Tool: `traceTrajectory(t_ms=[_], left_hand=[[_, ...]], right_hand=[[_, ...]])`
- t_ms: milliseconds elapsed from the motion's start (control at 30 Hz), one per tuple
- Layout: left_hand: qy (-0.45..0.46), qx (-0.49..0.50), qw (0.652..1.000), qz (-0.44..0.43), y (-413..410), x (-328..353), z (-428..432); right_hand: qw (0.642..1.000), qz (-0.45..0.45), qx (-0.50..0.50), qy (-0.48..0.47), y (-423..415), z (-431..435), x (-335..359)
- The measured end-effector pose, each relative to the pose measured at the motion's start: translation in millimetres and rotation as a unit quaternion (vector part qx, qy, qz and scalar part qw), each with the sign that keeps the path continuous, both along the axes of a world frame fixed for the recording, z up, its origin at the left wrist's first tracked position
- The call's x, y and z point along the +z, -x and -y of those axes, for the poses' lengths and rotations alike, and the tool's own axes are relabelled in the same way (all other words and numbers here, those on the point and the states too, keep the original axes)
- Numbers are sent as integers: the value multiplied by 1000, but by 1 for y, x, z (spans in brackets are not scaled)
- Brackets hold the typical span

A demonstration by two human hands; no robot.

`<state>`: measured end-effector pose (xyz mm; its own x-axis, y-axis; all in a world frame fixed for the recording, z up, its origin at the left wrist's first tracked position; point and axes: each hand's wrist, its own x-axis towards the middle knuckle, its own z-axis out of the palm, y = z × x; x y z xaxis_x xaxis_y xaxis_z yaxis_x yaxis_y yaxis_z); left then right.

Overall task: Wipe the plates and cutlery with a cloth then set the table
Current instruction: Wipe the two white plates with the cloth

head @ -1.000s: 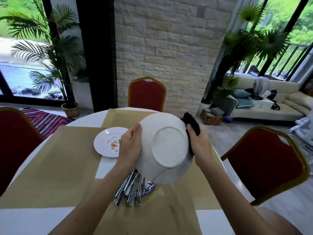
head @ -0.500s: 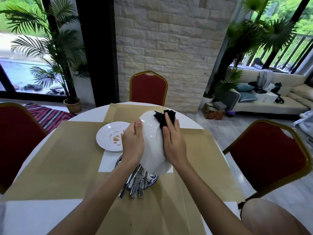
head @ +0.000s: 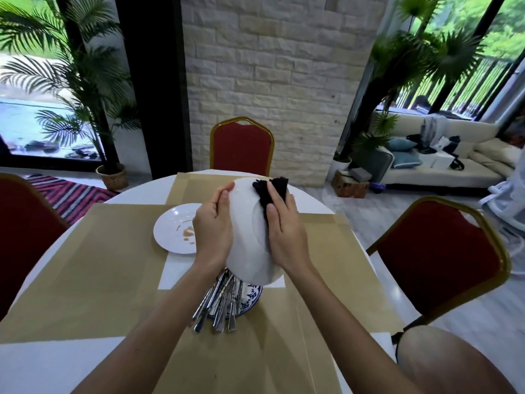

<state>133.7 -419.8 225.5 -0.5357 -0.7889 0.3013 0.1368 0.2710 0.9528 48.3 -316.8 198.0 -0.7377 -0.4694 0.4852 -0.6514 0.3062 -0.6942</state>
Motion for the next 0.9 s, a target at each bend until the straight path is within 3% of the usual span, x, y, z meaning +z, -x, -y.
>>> traceTrajectory(t_ms=[133,200,300,400,433,533,567,700,900], left_hand=[[3,20,999,-26,-3,5,6],[12,13,1000,-20,-4,4,7],[14,-5,1000,3,-4,0,7],[-6,-12,1000,-5,-7,-1,5],[-6,-11,1000,-8,-8,-1,5],[-4,-12,1000,-2,-9,-3,3],[-6,-12,1000,3,-10,-4,3],[-19,-31,999,13,-11,-7,5],[-45,-24,998,-28,-9,3,2]], right_hand=[[984,139,-35,106,-10,-6,-21],[987,97,-25,122,-37,-6,-31],[997,-32,23,71,-46,2,-25],[997,-64,36,-1,-20,12,-3],[999,-40,28,-11,-8,14,3],[990,144,-1,8,17,17,17],[987,163,4,-1,16,18,21],[994,60,75,-47,-2,22,29],[971,237,9,29,37,5,22]])
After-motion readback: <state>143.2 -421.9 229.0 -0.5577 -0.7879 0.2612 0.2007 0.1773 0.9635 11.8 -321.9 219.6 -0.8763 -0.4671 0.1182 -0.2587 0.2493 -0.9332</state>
